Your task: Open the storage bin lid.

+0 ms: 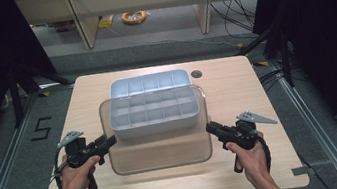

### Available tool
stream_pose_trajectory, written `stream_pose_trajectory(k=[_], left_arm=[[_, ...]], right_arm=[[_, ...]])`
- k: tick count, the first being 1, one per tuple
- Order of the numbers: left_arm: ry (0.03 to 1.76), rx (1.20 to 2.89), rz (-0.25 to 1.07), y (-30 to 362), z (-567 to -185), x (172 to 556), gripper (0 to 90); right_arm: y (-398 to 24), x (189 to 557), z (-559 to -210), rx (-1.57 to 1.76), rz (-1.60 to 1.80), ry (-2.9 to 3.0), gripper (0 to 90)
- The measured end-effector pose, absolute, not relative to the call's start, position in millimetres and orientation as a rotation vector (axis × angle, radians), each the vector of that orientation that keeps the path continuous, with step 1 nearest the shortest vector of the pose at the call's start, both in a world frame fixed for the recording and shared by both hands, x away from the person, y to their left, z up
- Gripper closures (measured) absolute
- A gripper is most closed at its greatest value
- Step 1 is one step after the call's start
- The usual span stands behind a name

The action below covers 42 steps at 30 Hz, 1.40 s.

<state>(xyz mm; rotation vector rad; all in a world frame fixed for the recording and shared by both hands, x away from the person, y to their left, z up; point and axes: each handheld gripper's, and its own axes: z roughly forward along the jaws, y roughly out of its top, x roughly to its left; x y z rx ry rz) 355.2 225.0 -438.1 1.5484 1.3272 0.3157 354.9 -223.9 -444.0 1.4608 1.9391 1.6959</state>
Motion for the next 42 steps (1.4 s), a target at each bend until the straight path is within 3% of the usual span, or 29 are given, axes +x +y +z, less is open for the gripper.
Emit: stream_pose_trajectory(k=[42], left_arm=[[1.384, 1.578, 0.137, 230.6, -485.0, 325.5, 58.4]], right_arm=[[-228.2, 318.0, -489.1, 1.681, 1.633, 2.038, 74.2]])
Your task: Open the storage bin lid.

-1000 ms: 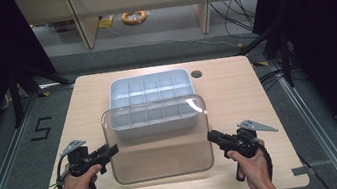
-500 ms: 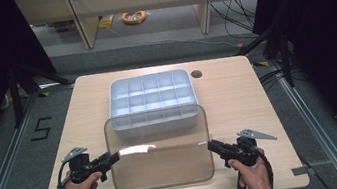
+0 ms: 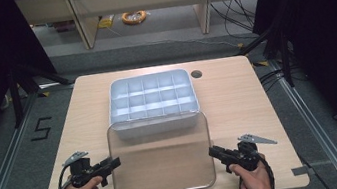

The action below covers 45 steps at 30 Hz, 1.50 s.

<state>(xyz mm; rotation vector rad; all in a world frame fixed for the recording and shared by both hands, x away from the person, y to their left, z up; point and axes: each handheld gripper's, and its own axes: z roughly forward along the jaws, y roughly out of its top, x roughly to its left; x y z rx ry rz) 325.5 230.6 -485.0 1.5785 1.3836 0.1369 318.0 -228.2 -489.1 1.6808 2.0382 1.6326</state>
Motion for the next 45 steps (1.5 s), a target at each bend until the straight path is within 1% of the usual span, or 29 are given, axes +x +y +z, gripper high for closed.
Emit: stream_pose_trajectory(k=[1, 4, 5, 7, 11, 12, 17, 18, 19, 20, 22, 27, 29, 34, 35, 36, 38, 40, 41, 45], left_arm=[[1.392, 1.587, 0.122, 231.3, -485.6, 324.9, 58.6], [1.410, 1.578, 0.119, 232.3, -490.1, 324.1, 58.4], [1.410, 1.599, 0.106, 234.6, -491.1, 324.2, 58.3], [1.420, 1.578, 0.094, 234.3, -493.6, 324.5, 58.1], [1.431, 1.590, 0.074, 234.1, -498.4, 324.7, 57.6], [1.433, 1.594, 0.072, 234.0, -498.8, 324.7, 57.3], [1.421, 1.607, 0.072, 233.3, -499.3, 325.1, 57.3], [1.412, 1.619, 0.052, 234.4, -499.7, 325.5, 57.4], [1.421, 1.613, 0.059, 233.8, -501.0, 324.6, 57.5], [1.420, 1.615, 0.058, 233.7, -501.7, 324.3, 57.4], [1.417, 1.626, 0.039, 234.1, -502.7, 324.5, 57.2], [1.411, 1.640, 0.045, 233.9, -503.1, 325.7, 56.6], [1.407, 1.640, 0.066, 232.7, -503.2, 325.9, 56.3], [1.410, 1.667, 0.058, 233.2, -504.0, 325.3, 55.2], [1.409, 1.658, 0.077, 232.2, -504.6, 324.4, 54.9], [1.409, 1.668, 0.073, 232.7, -504.3, 323.8, 54.8], [1.408, 1.662, 0.073, 232.3, -504.9, 324.1, 54.7], [1.410, 1.669, 0.070, 232.5, -505.3, 324.4, 54.7], [1.403, 1.677, 0.056, 233.2, -505.6, 324.8, 54.7], [1.408, 1.680, 0.049, 233.0, -506.3, 324.5, 54.5]], right_arm=[[-229.3, 319.6, -491.9, 1.634, 1.618, 2.040, 73.8], [-226.0, 317.0, -491.6, 1.706, 1.596, 2.059, 72.6], [-227.0, 319.5, -495.5, 1.640, 1.575, 2.063, 72.5], [-224.0, 317.4, -494.7, 1.707, 1.581, 2.063, 72.2], [-225.3, 319.4, -499.5, 1.684, 1.575, 2.080, 71.4], [-224.4, 317.2, -498.0, 1.742, 1.583, 2.071, 71.1], [-224.5, 317.7, -500.9, 1.745, 1.565, 2.081, 70.4], [-225.5, 318.2, -501.4, 1.728, 1.552, 2.090, 70.0], [-227.2, 319.2, -502.6, 1.690, 1.541, 2.098, 70.0], [-225.9, 317.2, -501.9, 1.745, 1.559, 2.094, 69.9], [-228.0, 319.1, -504.7, 1.691, 1.532, 2.103, 69.5], [-227.7, 321.8, -507.1, 1.701, 1.521, 2.115, 68.7], [-227.0, 322.7, -507.9, 1.694, 1.518, 2.115, 68.3], [-225.6, 323.6, -509.2, 1.699, 1.511, 2.121, 67.6], [-224.8, 322.3, -508.4, 1.720, 1.505, 2.126, 67.4], [-223.6, 319.8, -506.2, 1.771, 1.513, 2.128, 67.4], [-226.0, 321.6, -507.8, 1.709, 1.496, 2.142, 67.3], [-223.5, 320.5, -507.1, 1.765, 1.512, 2.133, 67.0], [-225.0, 323.2, -509.8, 1.709, 1.487, 2.140, 66.6], [-224.7, 323.4, -510.4, 1.712, 1.489, 2.144, 66.0]])
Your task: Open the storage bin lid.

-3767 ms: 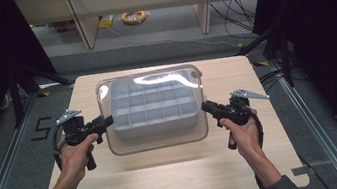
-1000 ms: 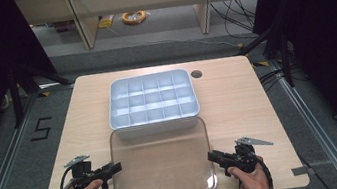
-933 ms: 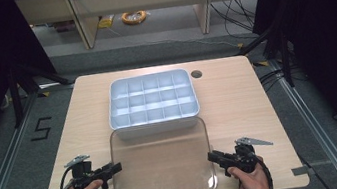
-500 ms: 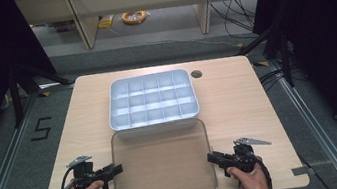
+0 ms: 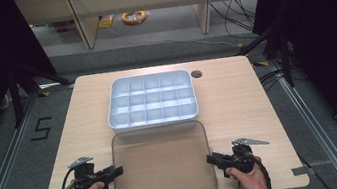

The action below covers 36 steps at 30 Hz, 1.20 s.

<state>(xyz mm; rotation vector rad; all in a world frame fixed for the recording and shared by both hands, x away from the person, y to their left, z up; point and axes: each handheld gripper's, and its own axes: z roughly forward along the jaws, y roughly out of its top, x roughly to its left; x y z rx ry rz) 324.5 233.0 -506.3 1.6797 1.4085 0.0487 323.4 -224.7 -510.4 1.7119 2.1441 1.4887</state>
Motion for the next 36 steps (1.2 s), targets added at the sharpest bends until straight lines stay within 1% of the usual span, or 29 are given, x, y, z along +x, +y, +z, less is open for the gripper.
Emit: stream_pose_trajectory(k=[6, 7, 8, 10, 14, 15, 22, 24, 28, 30, 31, 32, 33, 34, 36], left_arm=[[1.410, 1.693, 0.055, 231.7, -508.8, 325.8, 52.6], [1.412, 1.708, 0.045, 232.4, -508.4, 325.8, 52.4], [1.414, 1.707, 0.044, 232.4, -508.8, 325.7, 52.1], [1.414, 1.710, 0.044, 232.3, -509.0, 325.8, 51.8], [1.415, 1.726, 0.043, 231.0, -509.9, 326.1, 50.5], [1.416, 1.726, 0.043, 230.8, -510.0, 326.2, 50.3], [1.416, 1.740, 0.042, 230.2, -511.4, 326.5, 48.9], [1.403, 1.774, 0.044, 232.0, -511.2, 326.5, 48.3], [1.405, 1.776, 0.048, 232.0, -511.7, 326.8, 48.1], [1.416, 1.751, 0.044, 230.2, -512.6, 327.3, 47.5], [1.397, 1.797, 0.046, 232.7, -512.3, 327.5, 47.4], [1.412, 1.765, 0.052, 229.8, -512.9, 327.3, 47.1], [1.413, 1.766, 0.052, 229.1, -513.4, 327.2, 46.9], [1.404, 1.802, 0.055, 230.3, -513.6, 327.0, 46.4], [1.419, 1.776, 0.064, 226.8, -514.2, 326.5, 45.3]], right_arm=[[-222.1, 323.0, -509.7, 1.707, 1.451, 2.171, 64.0], [-219.3, 321.6, -508.3, 1.763, 1.440, 2.163, 63.6], [-221.2, 323.9, -510.1, 1.698, 1.439, 2.178, 63.5], [-220.5, 325.3, -511.0, 1.690, 1.435, 2.177, 63.2], [-217.7, 323.9, -509.4, 1.754, 1.425, 2.179, 62.4], [-219.9, 325.8, -510.9, 1.695, 1.420, 2.190, 61.8], [-218.3, 326.7, -512.0, 1.680, 1.387, 2.208, 60.6], [-217.7, 326.5, -511.5, 1.675, 1.387, 2.213, 60.4], [-217.3, 327.1, -512.2, 1.672, 1.375, 2.221, 59.9], [-217.3, 327.2, -512.2, 1.658, 1.392, 2.231, 59.8], [-217.4, 327.9, -512.8, 1.661, 1.370, 2.231, 59.8], [-217.4, 327.9, -512.9, 1.666, 1.374, 2.237, 59.5], [-217.5, 327.9, -513.3, 1.670, 1.369, 2.240, 59.0], [-217.3, 329.2, -515.2, 1.671, 1.353, 2.242, 58.0], [-217.6, 330.4, -516.8, 1.679, 1.356, 2.245, 57.6]])
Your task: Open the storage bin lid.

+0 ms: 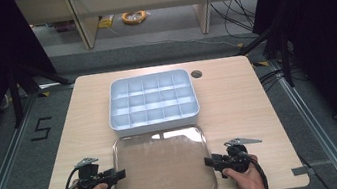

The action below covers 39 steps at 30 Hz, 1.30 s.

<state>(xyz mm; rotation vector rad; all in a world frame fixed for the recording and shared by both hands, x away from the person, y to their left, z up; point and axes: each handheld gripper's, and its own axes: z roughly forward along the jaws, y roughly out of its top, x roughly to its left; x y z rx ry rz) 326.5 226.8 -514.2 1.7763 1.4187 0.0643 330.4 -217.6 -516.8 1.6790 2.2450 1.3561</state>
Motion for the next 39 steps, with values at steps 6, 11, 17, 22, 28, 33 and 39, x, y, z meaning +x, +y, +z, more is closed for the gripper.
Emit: stream_pose_trajectory(k=[6, 11, 17, 22, 28, 33, 39], left_arm=[[1.402, 1.762, 0.168, 231.1, -506.6, 326.8, 42.4], [1.392, 1.721, 0.189, 232.3, -502.4, 326.4, 42.6], [1.380, 1.727, 0.165, 232.2, -502.1, 326.7, 41.9], [1.354, 1.727, 0.185, 231.7, -500.0, 326.7, 37.6], [1.276, 1.763, 0.284, 230.3, -493.1, 325.7, 30.8], [1.242, 1.757, 0.330, 230.5, -489.5, 322.1, 27.2], [1.179, 1.786, 0.335, 227.4, -488.1, 317.4, 22.1]], right_arm=[[-218.6, 333.6, -515.6, 1.679, 1.350, 2.223, 53.2], [-220.8, 333.0, -508.2, 1.633, 1.334, 2.202, 47.7], [-217.9, 331.8, -501.9, 1.590, 1.360, 2.183, 44.9], [-218.4, 331.5, -496.2, 1.503, 1.392, 2.175, 39.9], [-218.5, 332.0, -493.2, 1.465, 1.415, 2.144, 34.4], [-221.3, 330.7, -490.8, 1.402, 1.433, 2.158, 32.2], [-219.9, 322.9, -484.5, 1.370, 1.453, 2.177, 29.9]])
